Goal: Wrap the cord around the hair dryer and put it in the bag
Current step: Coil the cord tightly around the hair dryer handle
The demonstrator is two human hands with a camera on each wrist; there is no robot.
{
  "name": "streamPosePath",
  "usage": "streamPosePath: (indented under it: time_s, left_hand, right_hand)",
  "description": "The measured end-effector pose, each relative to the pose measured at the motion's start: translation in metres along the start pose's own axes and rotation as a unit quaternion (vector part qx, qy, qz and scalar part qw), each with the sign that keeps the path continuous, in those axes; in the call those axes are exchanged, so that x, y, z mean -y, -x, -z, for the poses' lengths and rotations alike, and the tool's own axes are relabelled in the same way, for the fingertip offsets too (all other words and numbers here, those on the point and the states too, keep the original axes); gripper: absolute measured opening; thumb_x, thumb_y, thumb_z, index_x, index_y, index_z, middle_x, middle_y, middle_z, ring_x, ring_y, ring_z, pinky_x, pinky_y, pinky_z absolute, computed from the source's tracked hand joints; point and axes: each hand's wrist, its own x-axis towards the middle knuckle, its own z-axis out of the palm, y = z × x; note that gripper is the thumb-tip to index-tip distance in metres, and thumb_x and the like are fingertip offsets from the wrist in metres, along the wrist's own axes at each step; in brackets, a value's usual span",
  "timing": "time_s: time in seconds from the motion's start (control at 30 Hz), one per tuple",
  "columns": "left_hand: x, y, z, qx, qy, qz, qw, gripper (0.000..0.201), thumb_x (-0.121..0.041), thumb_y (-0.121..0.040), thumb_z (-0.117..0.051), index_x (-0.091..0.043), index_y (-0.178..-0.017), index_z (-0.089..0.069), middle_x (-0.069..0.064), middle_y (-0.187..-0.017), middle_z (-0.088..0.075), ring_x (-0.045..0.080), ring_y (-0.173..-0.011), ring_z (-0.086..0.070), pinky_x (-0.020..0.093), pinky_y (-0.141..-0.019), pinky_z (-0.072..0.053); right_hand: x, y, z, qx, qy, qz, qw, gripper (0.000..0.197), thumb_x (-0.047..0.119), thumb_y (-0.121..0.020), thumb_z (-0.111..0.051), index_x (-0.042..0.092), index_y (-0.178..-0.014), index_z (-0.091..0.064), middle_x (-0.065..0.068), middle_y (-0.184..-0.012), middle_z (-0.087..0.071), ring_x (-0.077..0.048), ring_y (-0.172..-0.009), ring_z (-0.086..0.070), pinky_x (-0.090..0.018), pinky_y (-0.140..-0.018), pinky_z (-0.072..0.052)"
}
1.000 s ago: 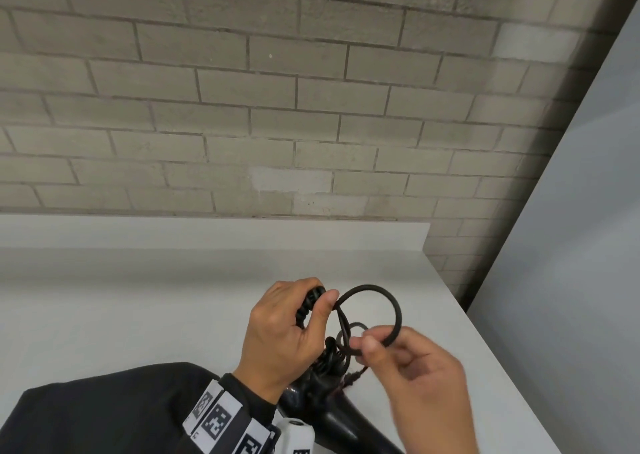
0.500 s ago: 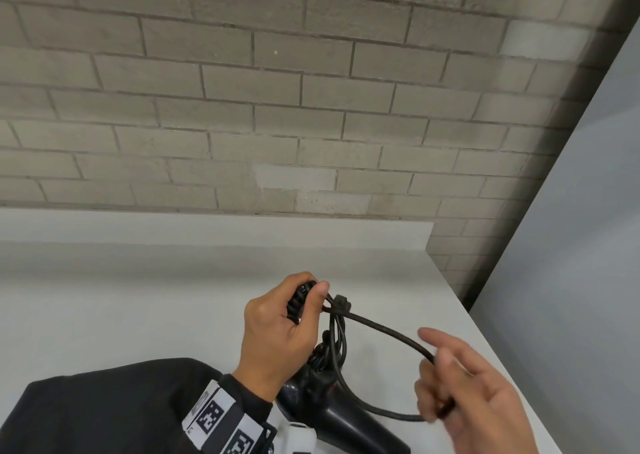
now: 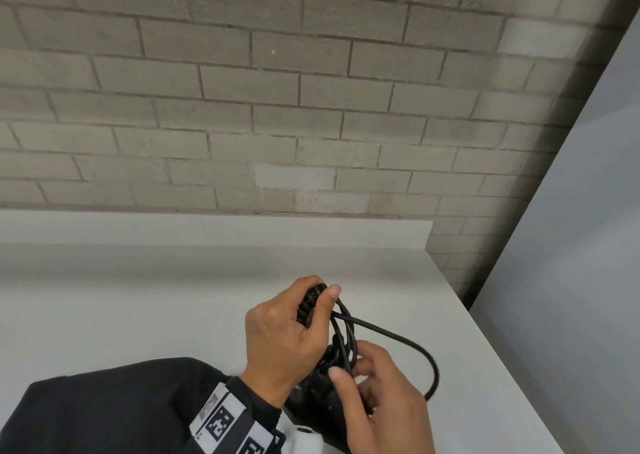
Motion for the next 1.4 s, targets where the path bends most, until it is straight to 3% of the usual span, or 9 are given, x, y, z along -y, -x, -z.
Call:
streamPosePath:
  time_s: [0.2,0.4,0.57,0.7,0.9,1.07,1.17,1.27,1.4]
  left_hand:
    - [0.008,-0.003,0.008,-0.016,-0.012,0.031,0.999,0.033,-0.055,-0.091,-0.056,-0.026,-0.084,-0.071,-0.013,-0.050,-0.053,0.007,-0.043,-0.051,0.032,-0.042,-0.045]
    - [0.012,-0.004,0.011,0.022,0.095,0.079,0.992,0.028,-0.050,-0.090,-0.059,-0.024,-0.086,-0.071,-0.010,-0.059,-0.066,0.011,-0.053,-0.064,0.031,-0.053,-0.052]
    - [0.007,0.000,0.008,0.099,0.148,0.086,0.980,0.019,-0.041,-0.093,-0.064,-0.021,-0.092,-0.068,-0.010,-0.067,-0.069,0.010,-0.061,-0.068,0.021,-0.061,-0.052]
    - [0.005,0.000,0.008,0.091,0.173,0.122,0.973,0.017,-0.036,-0.088,-0.063,-0.020,-0.091,-0.068,-0.004,-0.065,-0.068,0.013,-0.059,-0.069,0.019,-0.063,-0.052]
    - [0.004,0.001,0.012,0.090,0.181,0.110,0.973,0.020,-0.034,-0.093,-0.064,-0.026,-0.110,-0.069,-0.011,-0.063,-0.063,0.012,-0.058,-0.066,0.022,-0.061,-0.052]
    - [0.009,-0.001,0.014,0.112,0.167,0.057,0.978,0.011,-0.035,-0.095,-0.060,-0.029,-0.095,-0.069,-0.016,-0.071,-0.063,0.013,-0.061,-0.064,0.034,-0.062,-0.057]
    - [0.012,-0.002,0.017,0.110,0.165,0.057,0.979,0.013,-0.039,-0.094,-0.059,-0.029,-0.090,-0.066,-0.008,-0.072,-0.063,0.022,-0.063,-0.065,0.044,-0.060,-0.056]
    - [0.008,-0.003,0.021,0.128,0.175,0.060,0.974,0.013,-0.040,-0.090,-0.063,-0.028,-0.085,-0.066,-0.003,-0.068,-0.064,0.022,-0.061,-0.063,0.042,-0.058,-0.052]
    - [0.005,-0.004,0.026,0.188,0.187,0.060,0.962,0.028,-0.039,-0.073,-0.083,-0.024,-0.089,-0.066,0.001,-0.069,-0.063,0.019,-0.052,-0.058,0.036,-0.057,-0.052]
  right_hand:
    - [0.018,-0.010,0.029,-0.011,0.001,0.093,0.996,0.014,0.038,-0.085,-0.057,0.035,-0.090,-0.070,0.018,-0.070,-0.065,0.002,-0.062,-0.059,-0.003,-0.059,-0.042]
    - [0.016,-0.022,0.061,-0.044,-0.257,-0.033,0.965,0.016,0.016,-0.076,-0.062,0.023,-0.080,-0.076,-0.009,-0.061,-0.068,-0.011,-0.058,-0.059,-0.015,-0.063,-0.049]
    - [0.006,-0.030,0.080,-0.011,-0.333,-0.042,0.942,0.054,0.056,-0.062,-0.081,0.010,-0.089,-0.073,-0.007,-0.060,-0.058,-0.017,-0.054,-0.047,-0.024,-0.051,-0.038]
    - [0.003,-0.039,0.098,-0.054,-0.431,-0.069,0.898,0.039,0.039,-0.056,-0.089,0.009,-0.074,-0.070,0.001,-0.053,-0.046,-0.013,-0.048,-0.040,-0.021,-0.049,-0.041]
    - [-0.014,-0.035,0.109,-0.126,-0.196,0.010,0.972,0.007,0.014,-0.068,-0.070,0.020,-0.073,-0.069,-0.009,-0.058,-0.057,-0.017,-0.056,-0.052,-0.009,-0.059,-0.043]
    - [-0.024,-0.031,0.128,-0.054,0.007,0.028,0.998,0.012,0.045,-0.079,-0.068,0.035,-0.085,-0.068,0.007,-0.095,-0.061,-0.007,-0.096,-0.060,-0.010,-0.084,-0.042]
    - [-0.041,-0.028,0.132,-0.030,-0.014,-0.069,0.997,0.020,0.031,-0.072,-0.077,0.037,-0.090,-0.069,-0.008,-0.089,-0.059,-0.012,-0.077,-0.062,-0.007,-0.068,-0.045]
    - [-0.046,-0.020,0.128,-0.008,-0.140,-0.174,0.975,0.022,0.024,-0.062,-0.075,0.019,-0.083,-0.072,-0.027,-0.066,-0.053,-0.029,-0.044,-0.054,-0.024,-0.044,-0.040]
    - [-0.062,-0.010,0.119,0.005,-0.188,-0.202,0.961,0.017,0.014,-0.064,-0.076,0.013,-0.081,-0.075,-0.020,-0.072,-0.070,-0.037,-0.044,-0.056,-0.029,-0.041,-0.042]
